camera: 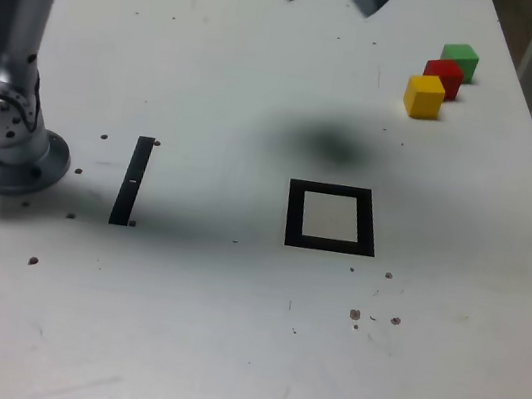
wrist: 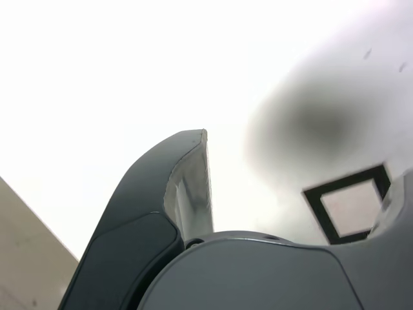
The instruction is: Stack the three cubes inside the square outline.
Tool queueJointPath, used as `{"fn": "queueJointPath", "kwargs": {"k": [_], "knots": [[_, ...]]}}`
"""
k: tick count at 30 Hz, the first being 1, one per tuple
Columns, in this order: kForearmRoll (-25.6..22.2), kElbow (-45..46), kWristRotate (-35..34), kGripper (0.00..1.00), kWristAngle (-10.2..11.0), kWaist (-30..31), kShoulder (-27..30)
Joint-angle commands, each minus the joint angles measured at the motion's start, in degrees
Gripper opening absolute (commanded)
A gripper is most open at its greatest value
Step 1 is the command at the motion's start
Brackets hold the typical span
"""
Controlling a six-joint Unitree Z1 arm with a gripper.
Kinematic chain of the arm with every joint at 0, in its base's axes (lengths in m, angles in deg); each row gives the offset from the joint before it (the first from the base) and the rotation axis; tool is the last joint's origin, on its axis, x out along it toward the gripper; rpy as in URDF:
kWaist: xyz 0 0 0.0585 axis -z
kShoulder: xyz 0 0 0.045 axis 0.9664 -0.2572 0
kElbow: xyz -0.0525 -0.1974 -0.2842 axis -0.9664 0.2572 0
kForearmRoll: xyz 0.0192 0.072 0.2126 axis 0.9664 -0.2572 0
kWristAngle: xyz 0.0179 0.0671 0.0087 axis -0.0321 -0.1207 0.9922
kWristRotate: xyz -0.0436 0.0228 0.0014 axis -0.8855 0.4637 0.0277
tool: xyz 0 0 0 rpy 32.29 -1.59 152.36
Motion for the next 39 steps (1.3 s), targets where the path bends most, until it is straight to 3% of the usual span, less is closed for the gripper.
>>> {"fn": "queueJointPath", "kwargs": {"k": [1, 11, 25, 39], "knots": [[-1.1, -4.8, 1.6, 0.97, 0.2, -0.7, -2.4], [-2.0, -19.9, 8.1, 0.96, 1.7, -3.8, -12.7], [-2.1, -38.8, 11.1, 0.95, 3.3, -3.8, -27.7], [-2.0, -44.7, 11.2, 0.96, 4.2, -2.8, -35.4]]}}
